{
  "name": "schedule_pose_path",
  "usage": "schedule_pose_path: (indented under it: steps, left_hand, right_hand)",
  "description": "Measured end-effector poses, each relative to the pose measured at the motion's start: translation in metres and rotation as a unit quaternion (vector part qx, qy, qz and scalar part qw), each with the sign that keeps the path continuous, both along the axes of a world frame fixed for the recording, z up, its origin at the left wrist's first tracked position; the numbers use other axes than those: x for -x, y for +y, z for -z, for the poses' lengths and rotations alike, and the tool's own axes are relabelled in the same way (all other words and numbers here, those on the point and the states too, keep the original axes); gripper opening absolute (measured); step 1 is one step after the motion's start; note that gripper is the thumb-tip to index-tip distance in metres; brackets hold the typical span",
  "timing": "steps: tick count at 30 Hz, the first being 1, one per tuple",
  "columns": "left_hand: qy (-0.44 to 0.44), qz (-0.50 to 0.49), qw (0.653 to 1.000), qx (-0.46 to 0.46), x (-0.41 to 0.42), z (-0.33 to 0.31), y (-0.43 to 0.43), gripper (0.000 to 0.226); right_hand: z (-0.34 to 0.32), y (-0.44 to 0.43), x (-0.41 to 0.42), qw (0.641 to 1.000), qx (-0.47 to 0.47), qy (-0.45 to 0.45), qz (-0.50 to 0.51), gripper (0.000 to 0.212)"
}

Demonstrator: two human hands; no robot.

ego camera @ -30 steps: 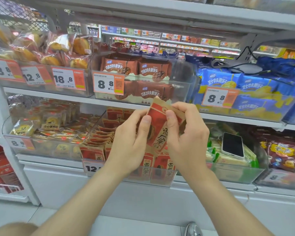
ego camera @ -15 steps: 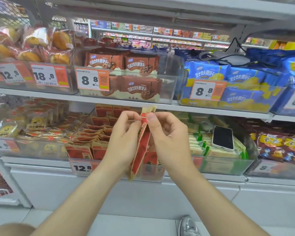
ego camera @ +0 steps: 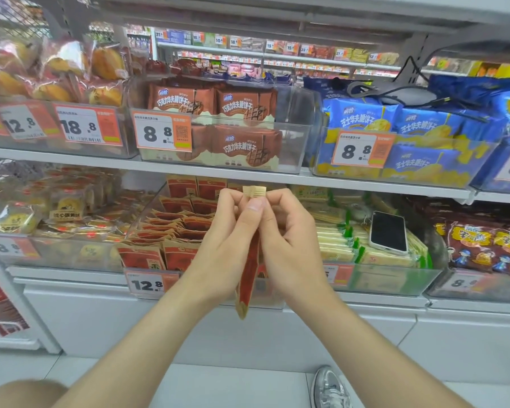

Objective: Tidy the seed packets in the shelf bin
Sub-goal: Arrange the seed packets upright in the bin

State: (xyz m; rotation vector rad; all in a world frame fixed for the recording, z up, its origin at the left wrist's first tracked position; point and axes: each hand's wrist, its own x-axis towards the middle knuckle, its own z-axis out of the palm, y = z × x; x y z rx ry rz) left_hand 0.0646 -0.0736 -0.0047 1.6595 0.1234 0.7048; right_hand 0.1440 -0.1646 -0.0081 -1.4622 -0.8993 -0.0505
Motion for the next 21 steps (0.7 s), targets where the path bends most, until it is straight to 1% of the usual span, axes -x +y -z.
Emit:
schedule_pose_path:
  steps: [4,7,11,14,16,19,21]
  left_hand:
    - [0.010,-0.012,1.000,-0.020,0.004,-0.004,0.003,0.027]
    - [0.033,-0.004,0.999,0.004,0.006,-0.007,0.005,0.027]
    - [0.026,0.008,0.999,0.038,0.006,-0.007,0.008,0.027]
    - [0.024,0.007,0.997,0.074,0.006,-0.009,0.009,0.028]
    - [0.023,0.002,0.994,0.106,0.005,-0.010,0.011,0.029]
    - [0.010,-0.009,0.986,0.167,0.004,-0.009,0.013,0.031]
    - [-0.011,-0.030,0.976,0.216,0.003,-0.010,0.013,0.035]
  right_hand:
    - [-0.006,-0.004,-0.001,0.997,-0.022,0.065,-0.025,0.020]
    - [-0.005,-0.003,-0.001,0.997,-0.015,0.074,-0.027,0.022]
    - [-0.007,-0.001,0.003,0.996,-0.011,0.083,-0.028,0.027]
    - [-0.009,-0.001,0.002,0.994,-0.012,0.104,-0.045,0.028]
    - [-0.010,-0.003,0.000,0.994,-0.008,0.092,-0.051,0.023]
    - [-0.011,-0.006,-0.002,0.996,0.041,0.057,-0.061,0.010]
    - [-0.013,-0.007,0.000,0.992,0.086,0.053,-0.079,0.011]
